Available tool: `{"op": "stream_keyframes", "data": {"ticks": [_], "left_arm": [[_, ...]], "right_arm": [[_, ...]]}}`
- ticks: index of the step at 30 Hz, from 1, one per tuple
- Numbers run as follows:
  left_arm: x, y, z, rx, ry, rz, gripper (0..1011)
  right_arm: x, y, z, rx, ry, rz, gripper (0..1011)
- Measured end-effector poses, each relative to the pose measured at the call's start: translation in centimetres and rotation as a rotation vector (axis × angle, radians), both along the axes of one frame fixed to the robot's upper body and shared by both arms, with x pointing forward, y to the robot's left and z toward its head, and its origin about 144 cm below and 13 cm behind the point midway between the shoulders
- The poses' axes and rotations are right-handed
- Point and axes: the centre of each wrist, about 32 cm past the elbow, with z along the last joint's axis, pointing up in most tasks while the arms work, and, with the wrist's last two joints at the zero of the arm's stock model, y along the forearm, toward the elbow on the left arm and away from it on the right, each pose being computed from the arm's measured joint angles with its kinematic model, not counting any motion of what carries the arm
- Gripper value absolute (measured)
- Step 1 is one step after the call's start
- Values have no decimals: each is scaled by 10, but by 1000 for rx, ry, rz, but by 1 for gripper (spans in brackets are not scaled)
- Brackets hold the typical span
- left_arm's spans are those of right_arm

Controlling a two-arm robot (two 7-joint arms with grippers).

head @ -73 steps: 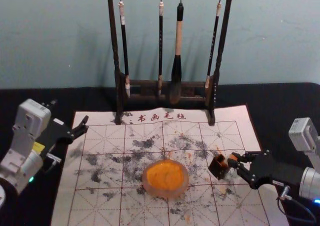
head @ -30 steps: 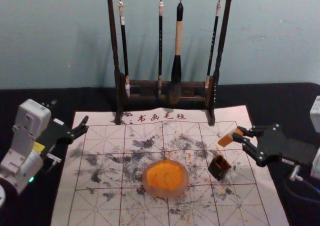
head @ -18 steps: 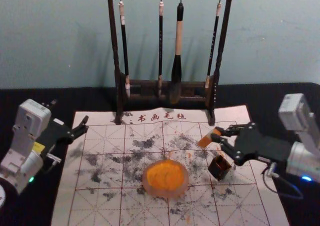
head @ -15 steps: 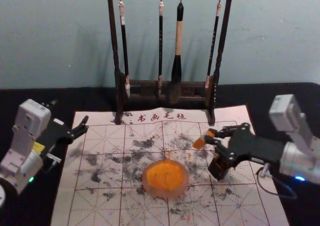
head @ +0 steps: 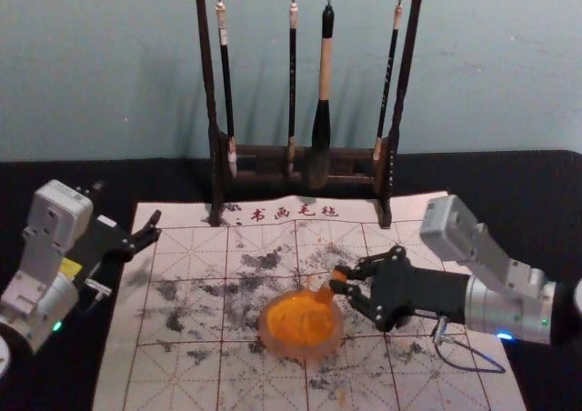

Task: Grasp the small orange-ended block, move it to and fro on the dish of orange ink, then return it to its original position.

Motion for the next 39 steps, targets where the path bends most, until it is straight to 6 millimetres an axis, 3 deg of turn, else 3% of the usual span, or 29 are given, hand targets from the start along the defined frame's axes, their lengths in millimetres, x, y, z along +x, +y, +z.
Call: {"op": "stream_keyframes", "data": {"ticks": [13, 39], "left_arm": [[0, 0, 0, 0, 0, 0, 1002], [0, 0, 0, 0, 0, 0, 1001]], "right_arm": [[-1, 16, -2, -67, 27, 63, 111], [3, 28, -7, -102, 46, 76, 111]]}}
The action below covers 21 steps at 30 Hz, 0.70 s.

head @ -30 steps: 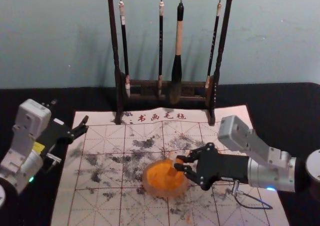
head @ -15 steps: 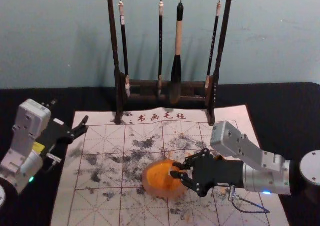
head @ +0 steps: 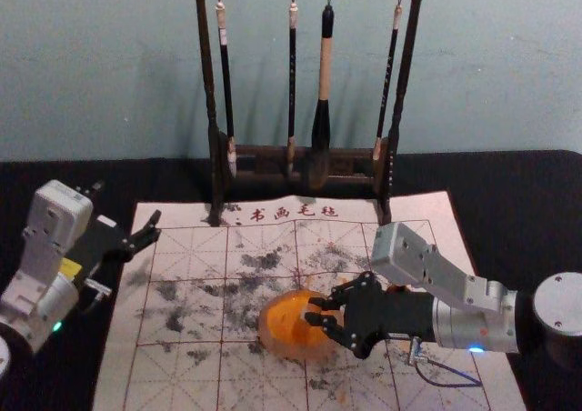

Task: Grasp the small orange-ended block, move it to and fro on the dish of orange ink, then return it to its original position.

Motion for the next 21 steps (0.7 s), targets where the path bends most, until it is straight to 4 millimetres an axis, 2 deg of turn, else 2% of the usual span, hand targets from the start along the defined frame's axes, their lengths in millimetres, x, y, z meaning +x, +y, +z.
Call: {"op": "stream_keyframes", "data": {"ticks": [21], "left_arm": [[0, 0, 0, 0, 0, 0, 1001]], "right_arm": [[12, 4, 3, -17, -19, -43, 111]]}}
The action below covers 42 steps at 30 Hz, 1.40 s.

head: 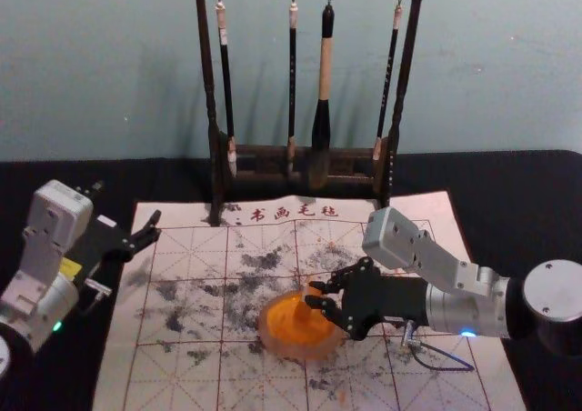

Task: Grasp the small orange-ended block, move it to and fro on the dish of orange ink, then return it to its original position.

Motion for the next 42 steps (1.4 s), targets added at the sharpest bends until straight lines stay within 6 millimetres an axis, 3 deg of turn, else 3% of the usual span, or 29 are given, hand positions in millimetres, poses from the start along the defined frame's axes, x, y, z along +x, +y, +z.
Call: {"op": "stream_keyframes", "data": {"ticks": [12, 22, 42], "left_arm": [[0, 0, 0, 0, 0, 0, 1001], [0, 0, 0, 0, 0, 0, 1001], [0, 0, 0, 0, 0, 0, 1001]], "right_arm": [[-2, -11, 4, 0, -1, -22, 111], [-14, -21, 6, 15, 11, -10, 111], [-19, -11, 1, 10, 25, 33, 111]]}}
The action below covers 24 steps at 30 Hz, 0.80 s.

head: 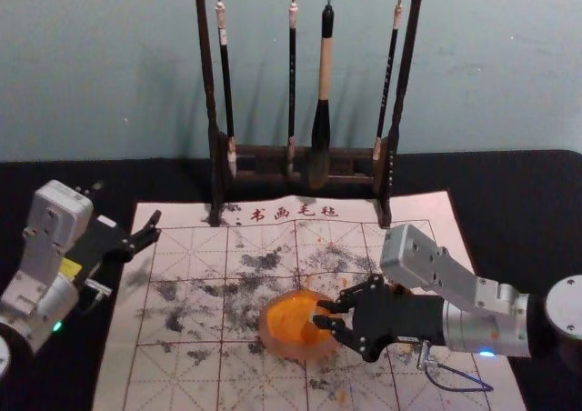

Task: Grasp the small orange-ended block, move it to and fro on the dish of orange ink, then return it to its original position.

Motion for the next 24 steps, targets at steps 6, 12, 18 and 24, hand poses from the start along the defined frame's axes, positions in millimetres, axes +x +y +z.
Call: {"op": "stream_keyframes", "data": {"ticks": [6, 12, 18, 24], "left_arm": [[0, 0, 0, 0, 0, 0, 1001], [0, 0, 0, 0, 0, 0, 1001], [0, 0, 0, 0, 0, 0, 1001], [0, 0, 0, 0, 0, 0, 1002]], "right_arm": [[3, 6, 0, -7, -3, 0, 111], [7, 12, 0, -19, -7, -8, 111], [11, 17, -1, -33, -9, -20, 111], [17, 18, 0, -33, -11, -53, 111]]}}
